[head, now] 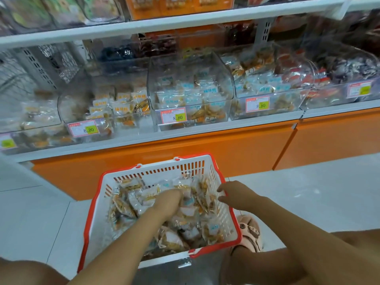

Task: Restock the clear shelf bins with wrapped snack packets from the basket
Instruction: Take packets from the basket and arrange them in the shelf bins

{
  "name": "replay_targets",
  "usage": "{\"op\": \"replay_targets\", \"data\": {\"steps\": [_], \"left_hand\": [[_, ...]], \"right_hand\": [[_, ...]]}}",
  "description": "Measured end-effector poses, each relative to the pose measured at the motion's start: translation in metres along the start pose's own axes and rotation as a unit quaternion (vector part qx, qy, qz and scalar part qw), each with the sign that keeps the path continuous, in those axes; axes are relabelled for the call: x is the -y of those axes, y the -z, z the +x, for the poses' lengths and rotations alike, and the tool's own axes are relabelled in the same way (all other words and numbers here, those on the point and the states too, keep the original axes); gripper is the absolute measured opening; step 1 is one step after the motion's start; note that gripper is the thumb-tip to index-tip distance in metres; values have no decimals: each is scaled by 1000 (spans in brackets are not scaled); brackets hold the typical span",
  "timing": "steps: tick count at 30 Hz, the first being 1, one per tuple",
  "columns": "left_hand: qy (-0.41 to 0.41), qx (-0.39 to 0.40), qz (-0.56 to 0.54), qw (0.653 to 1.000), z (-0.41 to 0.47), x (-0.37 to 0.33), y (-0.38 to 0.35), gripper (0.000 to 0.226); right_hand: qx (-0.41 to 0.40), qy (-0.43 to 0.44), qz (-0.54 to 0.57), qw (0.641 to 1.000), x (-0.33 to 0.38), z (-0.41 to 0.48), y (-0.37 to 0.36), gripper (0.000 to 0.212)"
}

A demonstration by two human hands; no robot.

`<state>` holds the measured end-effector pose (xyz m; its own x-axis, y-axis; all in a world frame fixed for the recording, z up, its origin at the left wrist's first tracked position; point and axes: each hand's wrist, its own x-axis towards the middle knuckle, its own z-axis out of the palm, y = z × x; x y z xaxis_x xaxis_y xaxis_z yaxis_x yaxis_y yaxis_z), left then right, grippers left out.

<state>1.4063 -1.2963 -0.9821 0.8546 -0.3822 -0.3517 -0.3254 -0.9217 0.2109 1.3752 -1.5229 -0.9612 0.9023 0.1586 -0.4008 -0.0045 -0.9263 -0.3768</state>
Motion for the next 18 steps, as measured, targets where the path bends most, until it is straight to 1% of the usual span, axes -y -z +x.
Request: {"op": "replay_targets", "data": {"steps": [1,2,3,4,5,6,7,8,10,11,13,15,17,18], "left_hand": [[-25,-60,-16,998,-1,-1,12,10],[-57,-132,-32,989,-2,-2,24,8],[-98,-208,-41,972,-4,-3,34,10],[-136,-273,-46,951,-6,-5,45,14],[-172,-325,-56,928,-9,-8,54,19],[-203,-361,-67,908,-10,-10,64,23],[-226,-391,-77,889,-9,-12,71,28],[-235,-416,-88,874,-7,-14,76,32],[-222,-448,-136,855,-5,-22,84,41],[-212,-455,-184,845,-3,-27,88,42],[-156,-438,-338,818,-4,-43,98,44],[-98,-377,-488,781,-5,-57,110,37],[-78,-283,-610,736,-2,-69,122,18],[-77,-231,-648,721,-1,-75,128,18]], "right_hand": [[-26,-19,59,998,1,3,4,44],[-29,-38,159,986,4,6,10,49],[2,-53,300,952,7,6,17,56],[51,-53,447,891,10,6,25,62],[94,-40,563,820,13,4,33,64],[116,-15,630,768,16,0,43,61],[124,14,659,741,19,-2,53,55],[128,43,669,731,23,-6,63,48],[128,86,666,730,32,-13,80,38],[123,96,660,734,34,-14,86,34],[95,104,641,754,37,-20,97,30],[49,102,602,790,35,-25,110,36],[9,90,570,817,31,-30,126,39],[-8,84,559,825,28,-32,135,38]]}}
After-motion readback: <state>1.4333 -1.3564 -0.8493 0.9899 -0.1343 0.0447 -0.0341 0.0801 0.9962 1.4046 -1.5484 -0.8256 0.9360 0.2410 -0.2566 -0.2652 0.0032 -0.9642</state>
